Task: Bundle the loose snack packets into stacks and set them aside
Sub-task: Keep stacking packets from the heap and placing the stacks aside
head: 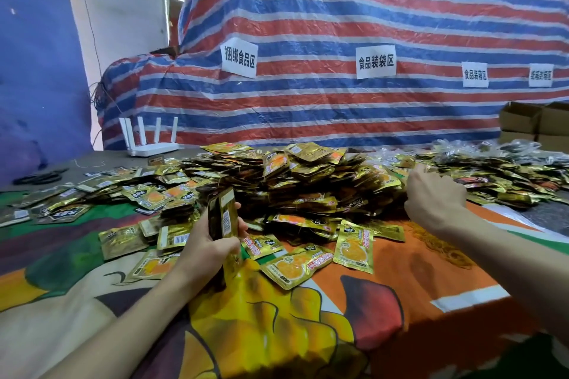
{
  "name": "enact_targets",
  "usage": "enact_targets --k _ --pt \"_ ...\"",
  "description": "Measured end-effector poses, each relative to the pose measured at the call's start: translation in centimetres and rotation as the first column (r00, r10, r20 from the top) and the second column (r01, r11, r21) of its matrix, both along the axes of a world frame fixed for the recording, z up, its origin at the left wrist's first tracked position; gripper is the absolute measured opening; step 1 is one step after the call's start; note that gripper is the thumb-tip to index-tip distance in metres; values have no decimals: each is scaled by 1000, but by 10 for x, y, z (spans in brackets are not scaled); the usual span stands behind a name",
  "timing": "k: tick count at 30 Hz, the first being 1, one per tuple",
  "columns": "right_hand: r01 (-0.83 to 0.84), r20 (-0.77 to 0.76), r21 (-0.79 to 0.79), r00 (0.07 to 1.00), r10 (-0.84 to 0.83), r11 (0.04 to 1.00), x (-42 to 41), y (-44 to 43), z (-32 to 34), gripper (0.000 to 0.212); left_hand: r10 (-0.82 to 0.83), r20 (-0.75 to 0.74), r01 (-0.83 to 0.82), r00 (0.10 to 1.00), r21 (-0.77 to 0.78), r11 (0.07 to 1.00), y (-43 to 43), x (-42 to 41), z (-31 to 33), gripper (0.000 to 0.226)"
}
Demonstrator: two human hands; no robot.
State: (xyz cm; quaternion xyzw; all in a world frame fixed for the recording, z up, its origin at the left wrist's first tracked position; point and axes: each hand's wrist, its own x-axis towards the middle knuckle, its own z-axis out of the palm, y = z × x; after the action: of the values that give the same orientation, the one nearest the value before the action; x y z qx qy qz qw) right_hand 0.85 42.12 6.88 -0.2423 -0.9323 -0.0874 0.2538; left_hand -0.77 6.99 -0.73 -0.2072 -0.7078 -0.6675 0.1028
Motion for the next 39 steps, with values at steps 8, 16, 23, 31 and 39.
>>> enact_targets --k 8,16,23,31,39 --pt "-95 141 -101 984 109 990 -8 -25 11 6 7 48 -10 999 74 997 -2 -4 -1 57" --pt "-282 -25 -223 959 284 933 -16 -56 10 21 -22 95 10 995 128 992 -2 -4 3 63" --pt "-553 -207 -714 752 626 430 -21 -127 13 26 -68 208 4 976 294 956 -6 -4 7 65" --pt "-440 -575 -817 580 577 -372 -35 -196 -15 29 -137 396 -22 908 371 929 -13 -4 10 57" --pt "-594 -567 -778 525 634 -204 -45 -200 -38 21 -7 438 -157 899 338 928 -14 -8 11 50"
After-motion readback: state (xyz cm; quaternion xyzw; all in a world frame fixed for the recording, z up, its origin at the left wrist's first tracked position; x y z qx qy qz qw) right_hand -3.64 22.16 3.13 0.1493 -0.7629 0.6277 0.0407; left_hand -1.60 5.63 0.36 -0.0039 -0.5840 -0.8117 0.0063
